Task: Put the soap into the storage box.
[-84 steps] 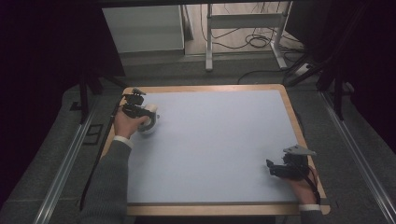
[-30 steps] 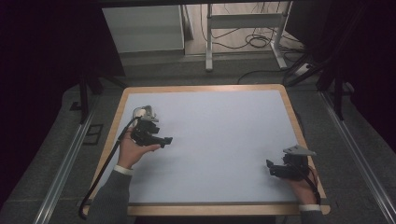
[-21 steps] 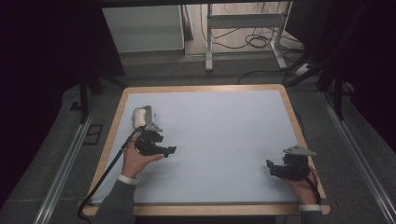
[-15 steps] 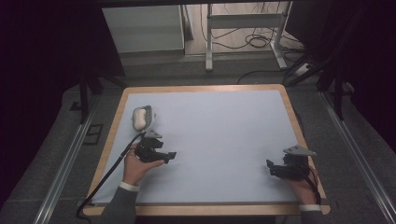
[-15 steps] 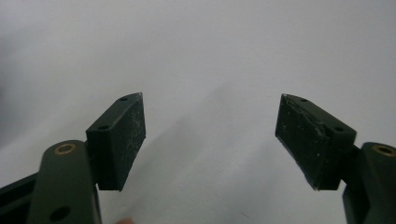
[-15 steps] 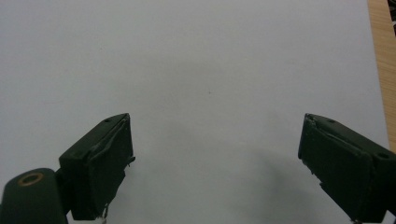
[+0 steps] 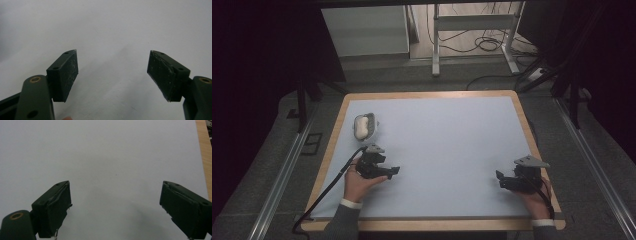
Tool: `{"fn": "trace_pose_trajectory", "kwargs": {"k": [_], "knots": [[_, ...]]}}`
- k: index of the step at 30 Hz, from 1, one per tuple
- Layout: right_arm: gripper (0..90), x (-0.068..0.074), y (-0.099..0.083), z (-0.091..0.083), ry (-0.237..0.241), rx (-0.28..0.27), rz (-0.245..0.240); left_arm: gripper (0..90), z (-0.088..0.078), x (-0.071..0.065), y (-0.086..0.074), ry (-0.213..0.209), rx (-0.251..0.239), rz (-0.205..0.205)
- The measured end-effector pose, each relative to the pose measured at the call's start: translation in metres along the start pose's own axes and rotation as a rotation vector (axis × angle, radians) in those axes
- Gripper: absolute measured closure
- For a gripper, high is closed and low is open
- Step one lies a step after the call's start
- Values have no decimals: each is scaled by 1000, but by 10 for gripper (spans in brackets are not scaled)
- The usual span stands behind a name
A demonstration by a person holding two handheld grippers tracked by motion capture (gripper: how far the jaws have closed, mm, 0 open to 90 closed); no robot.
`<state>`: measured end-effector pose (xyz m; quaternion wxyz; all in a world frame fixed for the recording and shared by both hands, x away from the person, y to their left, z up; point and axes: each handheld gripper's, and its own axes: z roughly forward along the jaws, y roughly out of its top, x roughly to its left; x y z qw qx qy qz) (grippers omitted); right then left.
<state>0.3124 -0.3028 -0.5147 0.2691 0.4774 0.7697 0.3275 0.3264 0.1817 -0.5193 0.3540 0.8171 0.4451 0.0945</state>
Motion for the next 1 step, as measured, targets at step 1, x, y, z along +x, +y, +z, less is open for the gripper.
{"fn": "trace_pose_trajectory", "kwargs": {"k": [1], "knots": [[100,0,0,-1,3,-5,0,250,0,2,-1,-5,4,-2]]}}
